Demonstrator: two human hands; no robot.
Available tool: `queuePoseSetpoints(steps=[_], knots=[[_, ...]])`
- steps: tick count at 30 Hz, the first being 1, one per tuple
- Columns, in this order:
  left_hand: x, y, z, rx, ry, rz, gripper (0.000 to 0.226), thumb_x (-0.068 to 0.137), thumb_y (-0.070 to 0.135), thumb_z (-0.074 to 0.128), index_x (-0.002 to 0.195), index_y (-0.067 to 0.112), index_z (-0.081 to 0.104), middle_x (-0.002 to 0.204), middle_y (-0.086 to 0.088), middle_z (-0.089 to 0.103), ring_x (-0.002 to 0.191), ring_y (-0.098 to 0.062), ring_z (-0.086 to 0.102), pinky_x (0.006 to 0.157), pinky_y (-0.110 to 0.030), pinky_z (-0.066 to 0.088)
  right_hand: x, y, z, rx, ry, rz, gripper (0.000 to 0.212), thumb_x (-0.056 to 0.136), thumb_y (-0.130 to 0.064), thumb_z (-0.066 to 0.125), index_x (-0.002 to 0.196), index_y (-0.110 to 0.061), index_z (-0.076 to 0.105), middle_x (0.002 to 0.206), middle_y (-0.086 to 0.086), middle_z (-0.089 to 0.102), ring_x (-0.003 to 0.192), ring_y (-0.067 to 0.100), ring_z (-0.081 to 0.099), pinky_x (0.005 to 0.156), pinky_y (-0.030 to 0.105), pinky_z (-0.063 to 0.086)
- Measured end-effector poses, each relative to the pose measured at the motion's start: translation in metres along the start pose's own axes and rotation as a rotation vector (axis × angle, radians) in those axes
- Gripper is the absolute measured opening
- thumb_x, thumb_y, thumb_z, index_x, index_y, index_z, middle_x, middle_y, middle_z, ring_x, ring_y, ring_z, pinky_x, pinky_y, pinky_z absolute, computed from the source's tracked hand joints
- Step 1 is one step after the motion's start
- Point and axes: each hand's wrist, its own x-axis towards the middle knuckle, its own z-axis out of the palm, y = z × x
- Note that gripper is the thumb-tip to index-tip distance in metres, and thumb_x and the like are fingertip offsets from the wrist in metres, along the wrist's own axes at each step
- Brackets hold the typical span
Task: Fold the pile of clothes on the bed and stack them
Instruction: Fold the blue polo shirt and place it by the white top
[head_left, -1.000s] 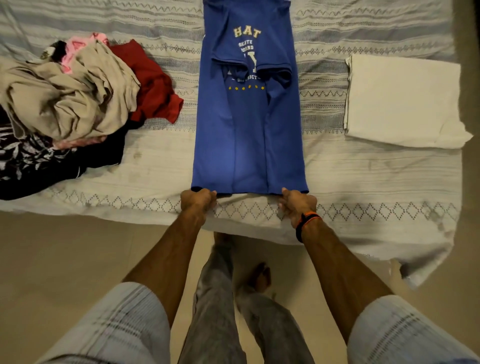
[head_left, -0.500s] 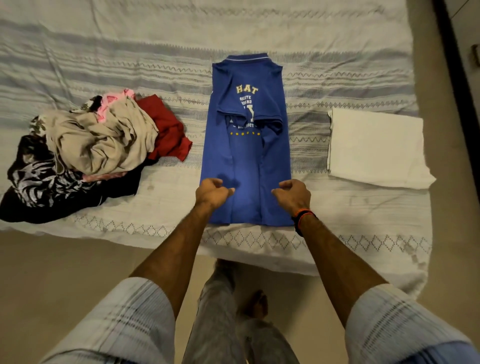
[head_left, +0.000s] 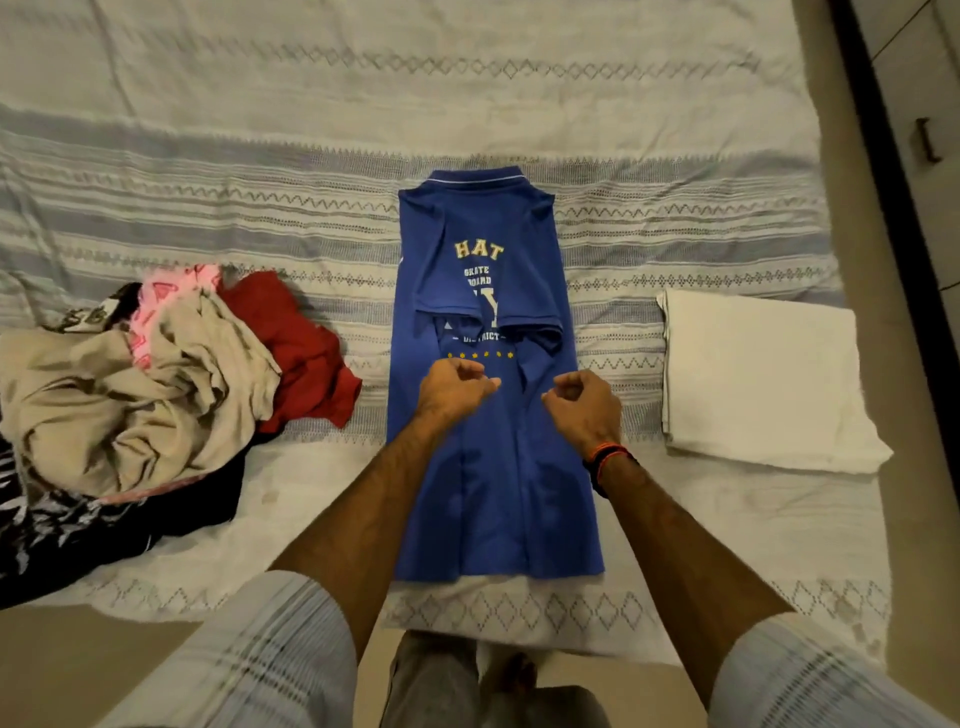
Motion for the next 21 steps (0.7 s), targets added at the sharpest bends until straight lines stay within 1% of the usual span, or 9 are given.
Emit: queuePoseSetpoints(steps=[3,5,7,9,12,13,16,18,21], knots=[[0.028,0.017,0.005,0.032,-0.029,0.028,0.017,0.081,0.023,0.078,0.086,0.02,0.062,0.099,-0.008,0.072,0.096,-0.025,0.07,0.089,-0.046,0.057,0.024,-0.008,0.006,-0.002,-0.006,0.022,0.02,0.084,-0.01,0.069,0.103,-0.008,0.064,0.092,0.0,0.064,0.085,0.012,0.058,0.077,0.019,0.042],[0.047,0.029,0.01,0.063,-0.032,0.041,0.018,0.082,0.022,0.078,0.079,0.023,0.06,0.097,-0.007,0.072,0.095,-0.025,0.07,0.089,-0.045,0.057,0.039,-0.013,0.009,-0.009,-0.018,0.028,0.022,0.084,-0.01,0.07,0.105,-0.009,0.064,0.093,0.0,0.066,0.087,0.013,0.061,0.078,0.019,0.043],[0.063,0.039,0.015,0.111,-0.003,0.049,0.026,0.084,0.021,0.076,0.069,0.023,0.055,0.087,-0.008,0.069,0.088,-0.024,0.068,0.085,-0.043,0.058,0.054,-0.016,0.011,-0.016,-0.026,0.008,0.025,0.083,-0.01,0.07,0.106,-0.01,0.063,0.097,0.001,0.068,0.09,0.016,0.064,0.079,0.021,0.044],[0.08,0.047,0.022,0.165,0.027,0.036,0.032,0.086,0.022,0.073,0.063,0.019,0.051,0.075,-0.006,0.062,0.077,-0.021,0.062,0.077,-0.036,0.057,0.07,-0.018,0.012,-0.029,-0.039,-0.018,0.027,0.083,-0.009,0.069,0.109,-0.01,0.062,0.101,0.002,0.067,0.091,0.016,0.063,0.08,0.022,0.046],[0.103,0.054,0.03,0.213,0.062,-0.012,0.029,0.085,0.028,0.072,0.068,0.011,0.055,0.068,-0.008,0.058,0.068,-0.021,0.058,0.058,-0.027,0.048,0.096,-0.016,0.017,-0.083,-0.038,-0.073,0.032,0.081,-0.01,0.072,0.111,-0.01,0.06,0.107,0.004,0.066,0.094,0.017,0.062,0.083,0.025,0.049],[0.11,0.055,0.033,0.215,0.072,-0.026,0.029,0.085,0.029,0.073,0.071,0.009,0.058,0.069,-0.01,0.06,0.069,-0.023,0.06,0.057,-0.028,0.047,0.103,-0.015,0.02,-0.107,-0.032,-0.085,0.035,0.08,-0.01,0.073,0.112,-0.01,0.059,0.11,0.005,0.064,0.097,0.018,0.061,0.086,0.026,0.05],[0.129,0.059,0.045,0.219,0.115,-0.096,0.037,0.081,0.036,0.076,0.091,0.001,0.069,0.09,-0.013,0.07,0.086,-0.026,0.066,0.064,-0.03,0.049,0.127,-0.012,0.028,-0.194,-0.048,-0.117,0.049,0.076,-0.012,0.075,0.121,-0.01,0.056,0.119,0.007,0.057,0.108,0.022,0.057,0.093,0.031,0.051],[0.139,0.061,0.053,0.235,0.142,-0.121,0.041,0.078,0.041,0.078,0.089,0.003,0.07,0.088,-0.006,0.07,0.084,-0.021,0.065,0.063,-0.027,0.045,0.137,-0.01,0.033,-0.266,-0.093,-0.133,0.057,0.075,-0.014,0.077,0.127,-0.009,0.053,0.125,0.009,0.052,0.115,0.024,0.052,0.098,0.031,0.048],[0.149,0.061,0.058,0.287,0.167,-0.15,0.037,0.075,0.041,0.081,0.075,0.006,0.068,0.076,-0.002,0.067,0.074,-0.018,0.063,0.055,-0.024,0.043,0.145,-0.006,0.039,-0.285,-0.13,-0.121,0.065,0.074,-0.015,0.08,0.131,-0.009,0.049,0.129,0.009,0.049,0.118,0.025,0.05,0.101,0.032,0.047]])
